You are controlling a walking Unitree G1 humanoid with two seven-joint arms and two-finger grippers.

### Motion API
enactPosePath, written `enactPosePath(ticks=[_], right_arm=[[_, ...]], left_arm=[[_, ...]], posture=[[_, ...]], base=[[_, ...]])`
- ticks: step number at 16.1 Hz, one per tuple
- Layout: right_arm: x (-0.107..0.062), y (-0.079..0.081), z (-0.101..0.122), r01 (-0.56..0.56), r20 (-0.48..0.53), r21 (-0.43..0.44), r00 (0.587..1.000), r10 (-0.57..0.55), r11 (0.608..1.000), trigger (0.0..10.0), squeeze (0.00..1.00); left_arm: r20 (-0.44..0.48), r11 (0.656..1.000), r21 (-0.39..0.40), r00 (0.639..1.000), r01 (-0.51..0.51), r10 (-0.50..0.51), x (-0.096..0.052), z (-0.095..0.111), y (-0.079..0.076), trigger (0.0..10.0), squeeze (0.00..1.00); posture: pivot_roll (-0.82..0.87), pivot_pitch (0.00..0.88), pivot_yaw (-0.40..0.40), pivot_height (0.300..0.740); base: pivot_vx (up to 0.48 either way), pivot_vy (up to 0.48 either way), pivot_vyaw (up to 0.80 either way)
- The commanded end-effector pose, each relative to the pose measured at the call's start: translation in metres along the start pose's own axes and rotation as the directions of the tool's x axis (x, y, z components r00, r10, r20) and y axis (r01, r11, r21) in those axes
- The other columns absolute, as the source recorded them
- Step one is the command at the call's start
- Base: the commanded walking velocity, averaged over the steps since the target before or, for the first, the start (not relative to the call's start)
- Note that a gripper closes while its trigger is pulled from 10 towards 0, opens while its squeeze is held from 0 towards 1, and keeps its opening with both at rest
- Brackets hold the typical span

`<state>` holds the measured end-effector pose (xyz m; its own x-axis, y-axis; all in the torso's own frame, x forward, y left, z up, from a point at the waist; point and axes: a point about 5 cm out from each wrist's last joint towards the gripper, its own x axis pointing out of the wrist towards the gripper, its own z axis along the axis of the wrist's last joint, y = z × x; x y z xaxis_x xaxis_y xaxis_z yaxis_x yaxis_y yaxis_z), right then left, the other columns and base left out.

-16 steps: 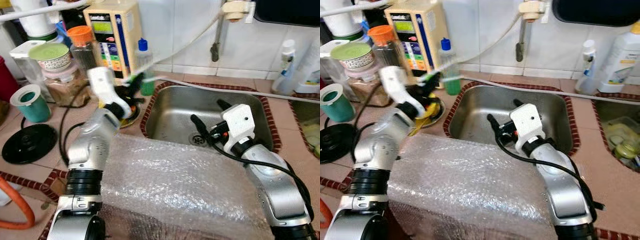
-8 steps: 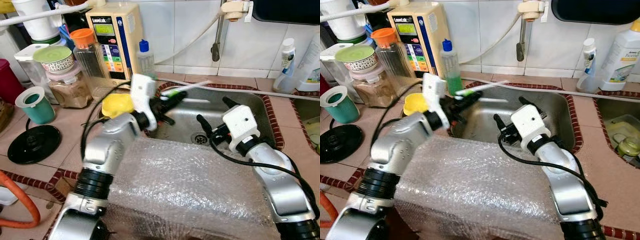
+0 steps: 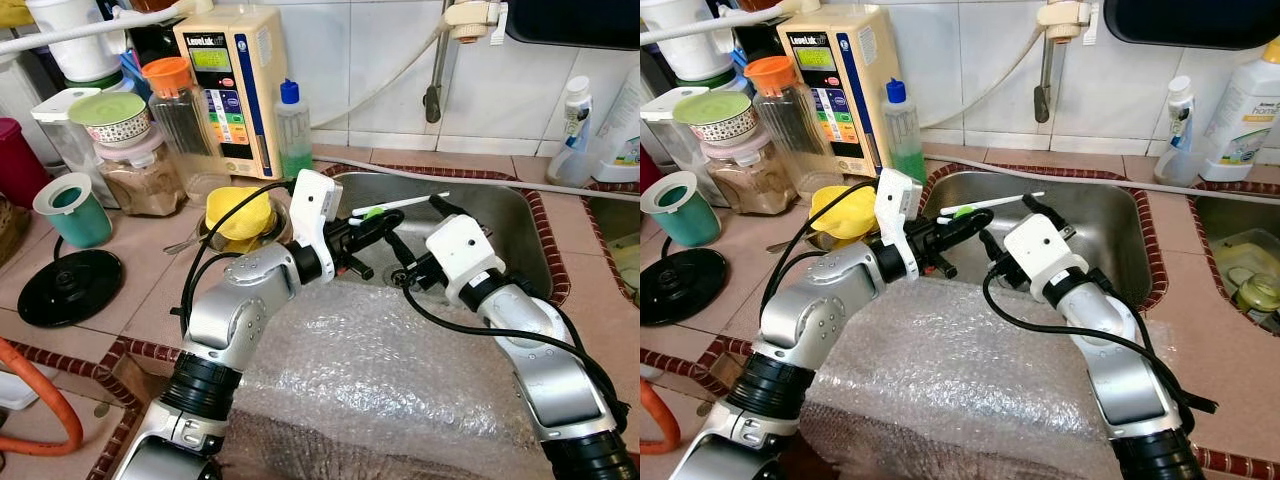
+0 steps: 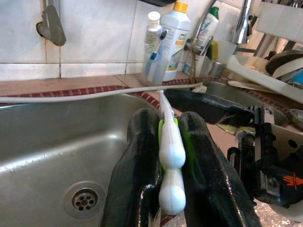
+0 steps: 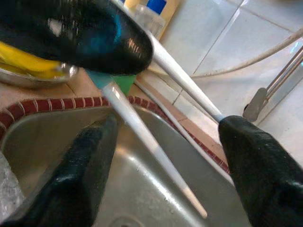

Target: Kitchen organization

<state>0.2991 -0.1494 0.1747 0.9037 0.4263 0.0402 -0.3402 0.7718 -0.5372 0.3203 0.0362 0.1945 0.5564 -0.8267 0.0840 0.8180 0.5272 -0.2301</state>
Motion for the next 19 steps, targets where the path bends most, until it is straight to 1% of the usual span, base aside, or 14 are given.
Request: enactPosePath(ticks=[1, 4, 6, 8, 9, 10, 11, 12, 13, 15, 17, 18, 19], right_arm=[[0.004, 0.001, -0.004, -0.003, -0.04, -0.018, 0.999, 0.003, 1.0, 0.0, 0.0], [0.004, -0.006, -0.008, 0.041, -0.067, -0.044, 0.997, -0.044, 0.998, 0.0, 0.0], [0.004, -0.007, -0.01, 0.051, -0.078, -0.059, 0.995, -0.055, 0.997, 0.0, 0.0], [0.004, -0.011, -0.009, 0.082, -0.083, -0.079, 0.993, -0.088, 0.993, 0.0, 0.0], [0.003, -0.012, -0.009, 0.089, -0.085, -0.079, 0.992, -0.095, 0.993, 0.0, 0.0], [0.003, -0.011, -0.008, 0.084, -0.085, -0.079, 0.992, -0.091, 0.993, 0.0, 0.0], [0.002, -0.011, -0.008, 0.08, -0.084, -0.078, 0.993, -0.086, 0.994, 0.0, 0.0], [0.002, -0.009, -0.006, 0.075, -0.08, -0.077, 0.993, -0.081, 0.994, 0.0, 0.0], [0.002, -0.007, -0.004, 0.068, -0.074, -0.066, 0.995, -0.072, 0.996, 0.0, 0.0], [0.001, -0.003, -0.002, 0.047, -0.058, -0.05, 0.997, -0.05, 0.998, 0.0, 0.0], [0.004, 0.001, 0.002, 0.024, -0.025, -0.032, 0.999, -0.025, 0.999, 0.0, 0.0], [0.005, 0.004, 0.003, 0.01, -0.022, -0.034, 1.0, -0.011, 0.999, 0.0, 0.0], [0.005, 0.012, 0.006, -0.049, 0.001, -0.021, 0.999, 0.049, 0.999, 0.0, 0.0]], left_arm=[[0.013, 1.0, 0.017, 1.0, -0.004, 0.004, -0.001, 0.004, -0.001, 0.0, 0.0], [0.014, 0.999, 0.016, 0.999, -0.032, 0.032, -0.002, 0.002, 0.001, 0.0, 0.0], [0.01, 0.999, 0.02, 0.999, -0.045, 0.045, -0.002, 0.0, 0.001, 0.0, 0.0], [-0.002, 0.996, 0.042, 0.997, -0.081, 0.081, -0.002, -0.003, 0.004, 0.0, 0.0], [-0.008, 0.991, 0.049, 0.992, -0.126, 0.127, -0.003, -0.004, 0.009, 0.0, 0.0], [-0.009, 0.988, 0.05, 0.989, -0.145, 0.146, -0.003, -0.004, 0.012, 0.0, 0.0], [-0.001, 0.987, 0.043, 0.987, -0.158, 0.158, -0.003, -0.004, 0.013, 0.9, 0.0], [-0.004, 0.984, 0.055, 0.986, -0.168, 0.169, -0.003, -0.004, 0.014, 2.1, 0.0], [-0.009, 0.984, 0.059, 0.985, -0.169, 0.17, -0.002, -0.006, 0.014, 2.5, 0.0], [-0.013, 0.985, 0.055, 0.986, -0.163, 0.164, -0.002, -0.009, 0.011, 2.6, 0.0], [-0.022, 0.987, 0.056, 0.988, -0.152, 0.153, -0.001, -0.012, 0.008, 3.1, 0.0], [-0.022, 0.987, 0.05, 0.988, -0.152, 0.153, -0.001, -0.012, 0.008, 3.1, 0.0], [-0.024, 0.987, 0.054, 0.988, -0.15, 0.151, 0.0, -0.013, 0.007, 3.1, 0.0]], posture=[[-0.1, 0.0, 0.104, 0.74], [-0.11, 0.0, 0.1, 0.74], [-0.11, 0.0, 0.099, 0.74], [-0.11, 0.0, 0.102, 0.74], [-0.11, 0.0, 0.102, 0.74], [-0.11, 0.0, 0.103, 0.74], [-0.11, 0.0, 0.102, 0.74], [-0.11, 0.0, 0.103, 0.74], [-0.11, 0.0, 0.102, 0.74], [-0.11, 0.0, 0.104, 0.74], [-0.11, 0.0, 0.106, 0.74], [-0.11, 0.0, 0.106, 0.74], [-0.1, 0.0, 0.105, 0.74]], base=[[0.0, 0.0, 0.0], [0.0, 0.0, 0.0], [0.0, 0.0, 0.0], [0.0, 0.0, 0.0], [0.0, 0.0, 0.0], [0.0, 0.0, 0.0], [0.0, 0.0, 0.0], [0.0, 0.0, 0.0], [0.0, 0.0, 0.0], [0.0, 0.0, 0.0], [0.0, 0.0, 0.0], [0.0, 0.0, 0.0], [0.0, 0.0, 0.0]])
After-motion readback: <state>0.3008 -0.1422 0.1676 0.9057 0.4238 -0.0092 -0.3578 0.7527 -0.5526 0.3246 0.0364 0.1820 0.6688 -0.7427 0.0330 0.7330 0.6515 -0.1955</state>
